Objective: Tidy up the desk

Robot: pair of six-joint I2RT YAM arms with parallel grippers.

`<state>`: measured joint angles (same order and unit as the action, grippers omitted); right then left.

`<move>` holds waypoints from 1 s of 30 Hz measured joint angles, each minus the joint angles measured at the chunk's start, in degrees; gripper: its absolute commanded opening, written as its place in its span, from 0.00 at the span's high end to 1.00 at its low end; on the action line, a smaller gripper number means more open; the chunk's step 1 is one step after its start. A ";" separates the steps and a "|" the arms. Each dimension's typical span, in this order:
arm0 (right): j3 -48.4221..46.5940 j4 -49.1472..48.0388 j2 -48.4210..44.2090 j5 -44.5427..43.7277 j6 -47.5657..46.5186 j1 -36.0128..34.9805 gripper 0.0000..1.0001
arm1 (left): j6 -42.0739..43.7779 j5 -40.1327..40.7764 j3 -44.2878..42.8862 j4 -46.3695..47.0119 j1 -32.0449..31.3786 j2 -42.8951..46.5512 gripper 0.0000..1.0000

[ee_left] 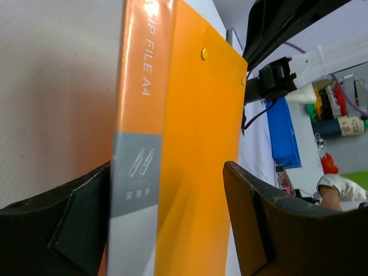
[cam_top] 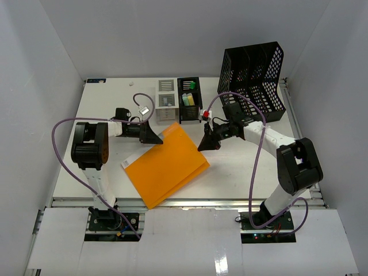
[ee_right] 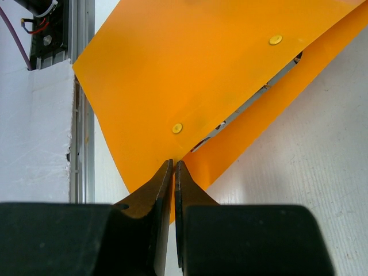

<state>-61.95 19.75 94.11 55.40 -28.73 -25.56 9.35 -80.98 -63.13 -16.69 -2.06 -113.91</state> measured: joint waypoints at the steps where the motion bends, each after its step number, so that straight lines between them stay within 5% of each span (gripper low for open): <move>1: 0.00 0.01 -0.01 0.00 0.01 0.00 0.92 | 0.39 -0.01 0.00 -0.61 -0.72 0.00 0.30; 12: 0.00 0.52 -1.56 -1.17 0.30 0.03 0.91 | 2.50 -1.04 0.17 -7.32 -3.58 0.04 0.98; 18: -0.38 1.54 -3.08 -2.47 0.02 -0.06 0.32 | 2.39 -0.65 1.71 -8.23 -3.68 2.65 1.00; 23: -1.54 3.94 -5.73 -8.03 -0.70 -0.07 0.03 | 0.51 2.00 4.89 -6.66 -3.68 12.10 1.00; 30: -3.12 3.94 -17.75 -11.03 -0.77 6.52 0.10 | -8.70 5.78 10.74 3.35 -3.70 34.93 1.00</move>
<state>-65.07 23.69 76.36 44.36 -29.50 -19.04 0.65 -75.20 -52.39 -13.34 -5.76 -78.97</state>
